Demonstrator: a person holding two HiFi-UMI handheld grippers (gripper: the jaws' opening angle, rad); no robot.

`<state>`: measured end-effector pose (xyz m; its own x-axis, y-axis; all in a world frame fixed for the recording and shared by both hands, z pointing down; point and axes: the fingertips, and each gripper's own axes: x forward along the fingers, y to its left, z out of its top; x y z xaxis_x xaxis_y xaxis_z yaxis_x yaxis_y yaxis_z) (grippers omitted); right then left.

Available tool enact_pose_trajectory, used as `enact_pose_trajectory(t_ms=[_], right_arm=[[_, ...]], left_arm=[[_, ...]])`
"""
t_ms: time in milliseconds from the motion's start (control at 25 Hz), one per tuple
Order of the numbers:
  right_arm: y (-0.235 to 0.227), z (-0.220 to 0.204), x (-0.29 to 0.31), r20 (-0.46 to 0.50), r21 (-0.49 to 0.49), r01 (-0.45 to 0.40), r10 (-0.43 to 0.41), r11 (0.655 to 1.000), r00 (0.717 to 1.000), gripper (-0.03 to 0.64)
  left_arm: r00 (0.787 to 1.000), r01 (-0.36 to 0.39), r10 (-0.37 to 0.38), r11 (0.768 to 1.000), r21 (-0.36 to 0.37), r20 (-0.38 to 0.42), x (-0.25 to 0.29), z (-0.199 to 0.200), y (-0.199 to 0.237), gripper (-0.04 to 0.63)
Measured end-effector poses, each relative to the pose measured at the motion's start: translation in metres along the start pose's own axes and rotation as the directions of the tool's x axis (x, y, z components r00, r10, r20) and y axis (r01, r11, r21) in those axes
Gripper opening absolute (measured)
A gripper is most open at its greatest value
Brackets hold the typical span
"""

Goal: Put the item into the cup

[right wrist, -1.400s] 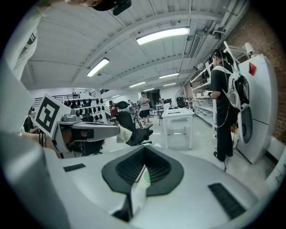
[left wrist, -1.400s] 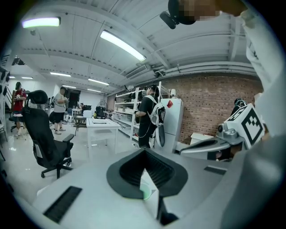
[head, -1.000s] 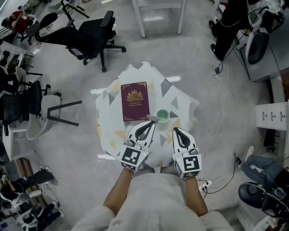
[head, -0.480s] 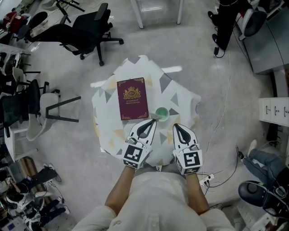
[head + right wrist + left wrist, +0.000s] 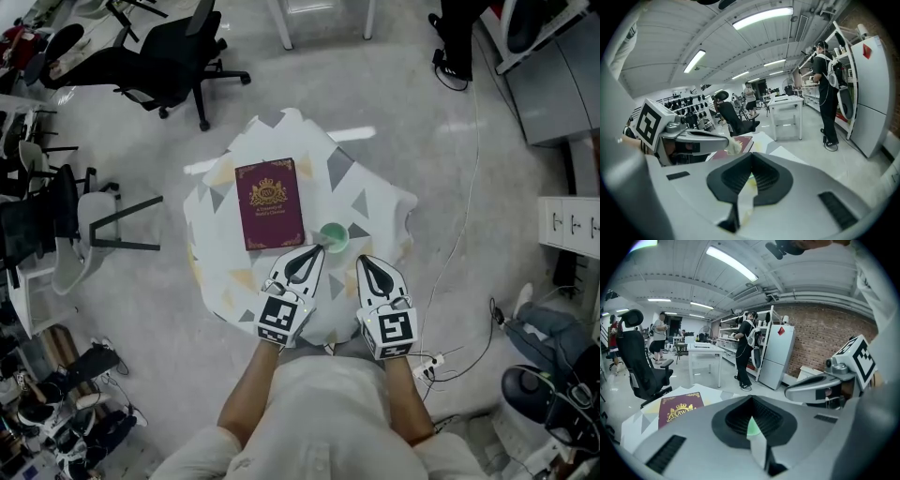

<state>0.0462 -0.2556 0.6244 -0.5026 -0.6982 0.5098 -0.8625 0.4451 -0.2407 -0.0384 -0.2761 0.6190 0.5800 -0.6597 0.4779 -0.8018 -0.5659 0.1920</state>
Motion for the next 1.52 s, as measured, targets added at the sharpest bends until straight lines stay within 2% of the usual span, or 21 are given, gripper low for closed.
enact_pose_trajectory(t_ms=[1000, 1520], right_arm=[[-0.019, -0.028, 0.013, -0.057, 0.033, 0.0, 0.002, 0.999, 0.998, 0.006], [-0.023, -0.034, 0.018, -0.07, 0.038, -0.02, 0.023, 0.999, 0.997, 0.006]], left_arm=[[0.994, 0.025, -0.029, 0.999, -0.035, -0.109, 0.038, -0.047, -0.003, 0.011], [0.986, 0.007, -0.011, 1.0, -0.026, -0.164, 0.05, -0.062, -0.003, 0.011]])
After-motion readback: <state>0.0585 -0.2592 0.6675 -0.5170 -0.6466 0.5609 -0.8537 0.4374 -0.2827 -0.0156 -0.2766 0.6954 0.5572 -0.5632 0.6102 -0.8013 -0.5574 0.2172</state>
